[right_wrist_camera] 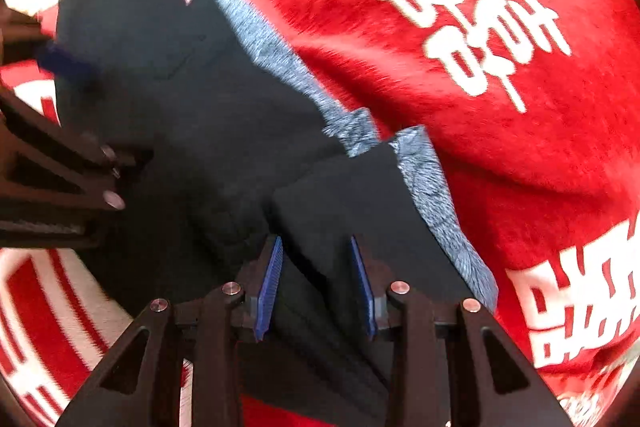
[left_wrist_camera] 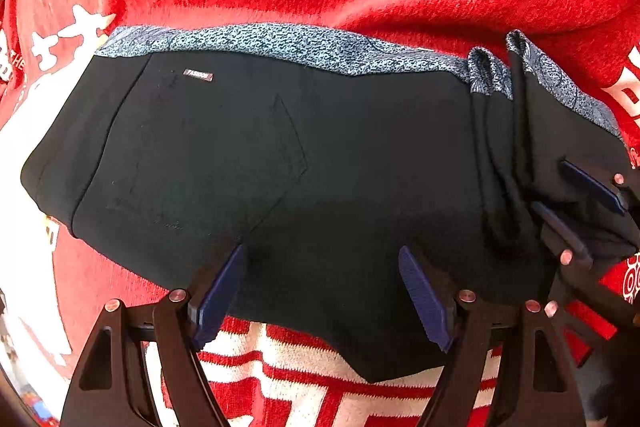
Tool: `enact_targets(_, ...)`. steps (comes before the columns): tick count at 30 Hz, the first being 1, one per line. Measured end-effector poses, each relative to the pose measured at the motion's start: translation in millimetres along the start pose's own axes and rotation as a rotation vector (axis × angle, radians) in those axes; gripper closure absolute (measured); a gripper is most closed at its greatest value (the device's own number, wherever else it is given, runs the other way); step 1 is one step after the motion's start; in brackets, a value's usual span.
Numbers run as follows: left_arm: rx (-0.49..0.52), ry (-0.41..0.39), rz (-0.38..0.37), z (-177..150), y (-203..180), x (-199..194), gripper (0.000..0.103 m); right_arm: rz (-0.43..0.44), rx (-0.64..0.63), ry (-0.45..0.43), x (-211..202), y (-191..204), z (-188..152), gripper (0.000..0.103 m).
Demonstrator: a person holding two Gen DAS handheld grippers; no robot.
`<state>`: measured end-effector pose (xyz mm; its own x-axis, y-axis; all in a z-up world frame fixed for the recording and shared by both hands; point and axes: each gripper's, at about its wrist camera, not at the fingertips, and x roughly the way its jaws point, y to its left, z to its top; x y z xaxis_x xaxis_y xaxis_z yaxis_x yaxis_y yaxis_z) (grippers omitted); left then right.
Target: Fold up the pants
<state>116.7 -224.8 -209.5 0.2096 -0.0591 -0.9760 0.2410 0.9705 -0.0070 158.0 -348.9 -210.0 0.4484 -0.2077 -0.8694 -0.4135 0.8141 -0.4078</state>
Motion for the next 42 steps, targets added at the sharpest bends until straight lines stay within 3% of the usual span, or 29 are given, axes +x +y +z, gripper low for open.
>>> enact_targets(1,-0.002,0.003,0.0,5,2,6,0.023,0.025,0.019,0.002,-1,-5,1,0.079)
enact_targets(2,-0.004,0.005,-0.001,5,3,5,0.023,0.047,0.042,0.017,-1,-11,3,0.094)
enact_targets(3,-0.006,0.009,-0.001,4,5,3,0.023,0.047,0.055,0.024,-5,-17,4,0.097)
enact_targets(7,-0.018,0.001,-0.005,4,13,-10,0.023,0.053,0.021,-0.033,-42,-19,6,0.097)
enact_targets(12,-0.016,0.014,0.039,5,27,-13,0.023,0.102,0.035,0.043,-21,12,-2,0.093)
enact_targets(15,0.012,0.008,0.058,15,29,-17,0.023,0.023,-0.028,0.039,-21,32,-7,0.09)
enact_targets(16,0.024,0.003,0.061,17,28,-20,0.023,0.016,-0.037,0.038,-24,33,-8,0.088)
enact_targets(17,0.04,-0.005,0.063,22,24,-23,0.023,0.027,-0.033,0.034,-28,29,-9,0.076)
enact_targets(18,0.06,-0.018,0.066,28,18,-27,0.023,0.098,-0.001,0.025,-37,20,-12,0.051)
enact_targets(19,0.078,-0.03,0.065,34,11,-31,0.023,0.148,0.041,0.015,-44,7,-14,0.04)
enact_targets(20,0.094,-0.041,0.06,40,3,-34,0.023,0.174,0.1,-0.002,-54,-10,-19,0.035)
enact_targets(23,0.15,-0.066,0.041,59,-33,-37,0.023,0.204,0.338,-0.012,-67,-84,-45,0.035)
enact_targets(25,0.164,-0.073,0.029,71,-57,-33,0.023,0.214,0.566,0.027,-52,-143,-75,0.036)
enact_targets(26,0.164,-0.074,0.012,78,-67,-29,0.023,0.225,0.673,0.072,-38,-168,-93,0.05)
enact_targets(27,0.168,-0.079,-0.003,85,-80,-25,0.023,0.252,0.794,0.139,-16,-196,-114,0.071)
enact_targets(30,0.197,-0.094,-0.015,104,-116,-9,0.023,0.294,0.936,0.197,21,-229,-144,0.075)
enact_targets(32,0.214,-0.078,-0.005,108,-133,6,0.023,0.315,0.916,0.183,34,-233,-143,0.075)
enact_targets(35,0.248,-0.016,0.026,93,-143,35,0.021,0.296,0.789,0.182,41,-212,-131,0.079)
enact_targets(38,0.192,-0.025,0.009,73,-131,35,0.019,0.261,0.671,0.197,35,-182,-127,0.08)
enact_targets(42,0.222,-0.018,0.047,64,-133,28,0.019,0.302,0.689,0.218,23,-185,-131,0.079)
